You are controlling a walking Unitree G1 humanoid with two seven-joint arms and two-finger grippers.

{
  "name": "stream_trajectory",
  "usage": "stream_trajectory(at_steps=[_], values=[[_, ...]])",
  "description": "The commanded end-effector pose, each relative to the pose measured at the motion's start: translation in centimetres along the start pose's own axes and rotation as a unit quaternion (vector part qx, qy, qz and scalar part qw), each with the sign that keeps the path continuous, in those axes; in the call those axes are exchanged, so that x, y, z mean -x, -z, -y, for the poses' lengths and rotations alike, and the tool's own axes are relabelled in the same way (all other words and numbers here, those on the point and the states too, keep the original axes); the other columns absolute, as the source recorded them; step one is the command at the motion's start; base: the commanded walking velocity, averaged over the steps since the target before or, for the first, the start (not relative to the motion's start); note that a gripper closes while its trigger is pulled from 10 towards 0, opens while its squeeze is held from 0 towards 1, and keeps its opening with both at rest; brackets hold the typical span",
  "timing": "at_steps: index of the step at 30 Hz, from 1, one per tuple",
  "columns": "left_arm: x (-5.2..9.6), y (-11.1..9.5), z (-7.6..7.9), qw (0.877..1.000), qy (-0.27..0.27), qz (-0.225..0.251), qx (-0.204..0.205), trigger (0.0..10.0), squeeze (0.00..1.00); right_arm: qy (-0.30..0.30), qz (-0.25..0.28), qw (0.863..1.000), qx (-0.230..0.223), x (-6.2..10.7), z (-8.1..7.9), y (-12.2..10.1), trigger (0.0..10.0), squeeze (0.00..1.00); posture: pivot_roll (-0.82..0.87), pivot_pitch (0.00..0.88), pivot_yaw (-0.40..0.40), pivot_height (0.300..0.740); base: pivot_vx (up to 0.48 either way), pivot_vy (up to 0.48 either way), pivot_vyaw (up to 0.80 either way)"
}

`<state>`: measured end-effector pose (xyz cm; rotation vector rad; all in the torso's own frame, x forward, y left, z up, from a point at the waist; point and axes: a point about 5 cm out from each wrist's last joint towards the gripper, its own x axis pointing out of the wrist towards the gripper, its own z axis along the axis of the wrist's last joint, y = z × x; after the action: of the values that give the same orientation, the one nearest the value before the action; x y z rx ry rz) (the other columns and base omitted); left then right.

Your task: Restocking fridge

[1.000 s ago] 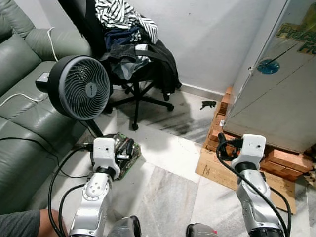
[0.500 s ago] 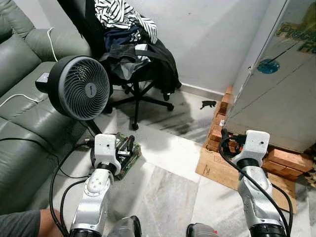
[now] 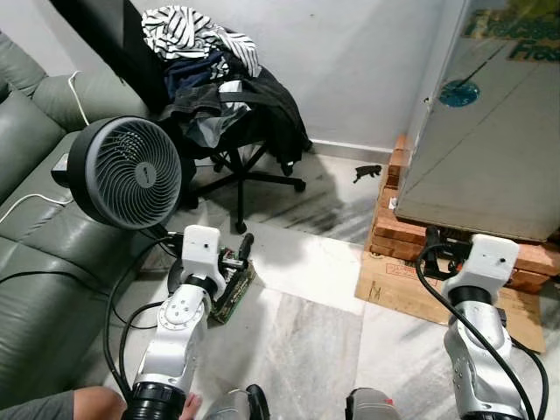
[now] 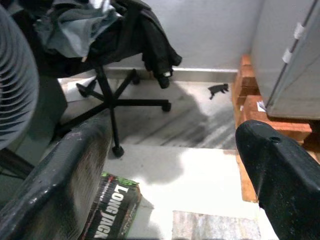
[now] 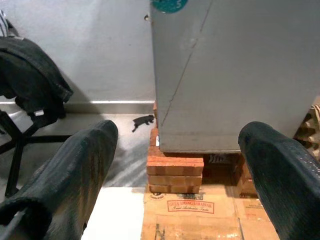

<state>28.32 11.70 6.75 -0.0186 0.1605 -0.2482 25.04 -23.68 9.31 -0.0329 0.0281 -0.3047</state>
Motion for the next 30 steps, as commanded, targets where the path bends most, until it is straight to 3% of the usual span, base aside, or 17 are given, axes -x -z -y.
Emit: stream_trajectory(at_steps=[1, 8, 13, 18, 23, 30], values=[[0.1, 0.1, -0.4, 1.0, 0.0, -0.006, -0.002, 10.0, 0.0, -0.002, 0.001, 1.0, -0.004, 0.2, -0.1, -0.3, 10.0, 0.0, -0.26, 0.165, 0.202, 0.74, 0.0, 0.0, 0.0], [-0.3, -0.1, -0.8, 1.0, 0.008, -0.002, -0.012, 10.0, 0.0, -0.006, -0.013, 1.0, -0.007, 0.7, -0.5, 0.2, 10.0, 0.0, -0.22, 0.162, 0.193, 0.74, 0.0, 0.0, 0.0], [0.0, -1.2, -2.9, 0.999, -0.012, 0.007, -0.032, 10.0, 0.0, -0.04, -0.024, 0.998, -0.029, 0.5, -3.7, 1.3, 10.0, 0.0, -0.11, 0.129, 0.231, 0.74, 0.0, 0.0, 0.0], [0.0, -1.6, -3.8, 0.999, -0.028, 0.015, -0.04, 10.0, 0.0, -0.012, -0.02, 0.999, -0.049, -0.1, -3.5, 1.1, 10.0, 0.0, -0.08, 0.112, 0.196, 0.74, 0.0, 0.0, 0.0], [0.1, -2.1, -4.3, 0.997, -0.066, 0.03, -0.029, 10.0, 0.0, -0.037, -0.021, 0.998, -0.036, -0.5, -3.5, 1.0, 10.0, 0.0, -0.06, 0.097, 0.172, 0.74, 0.0, 0.0, 0.0], [1.9, -1.4, -4.1, 0.997, -0.071, 0.025, -0.026, 10.0, 0.0, -0.064, -0.015, 0.998, -0.023, -1.1, -4.1, 0.8, 10.0, 0.0, -0.01, 0.091, 0.1, 0.74, 0.0, 0.0, 0.0]])
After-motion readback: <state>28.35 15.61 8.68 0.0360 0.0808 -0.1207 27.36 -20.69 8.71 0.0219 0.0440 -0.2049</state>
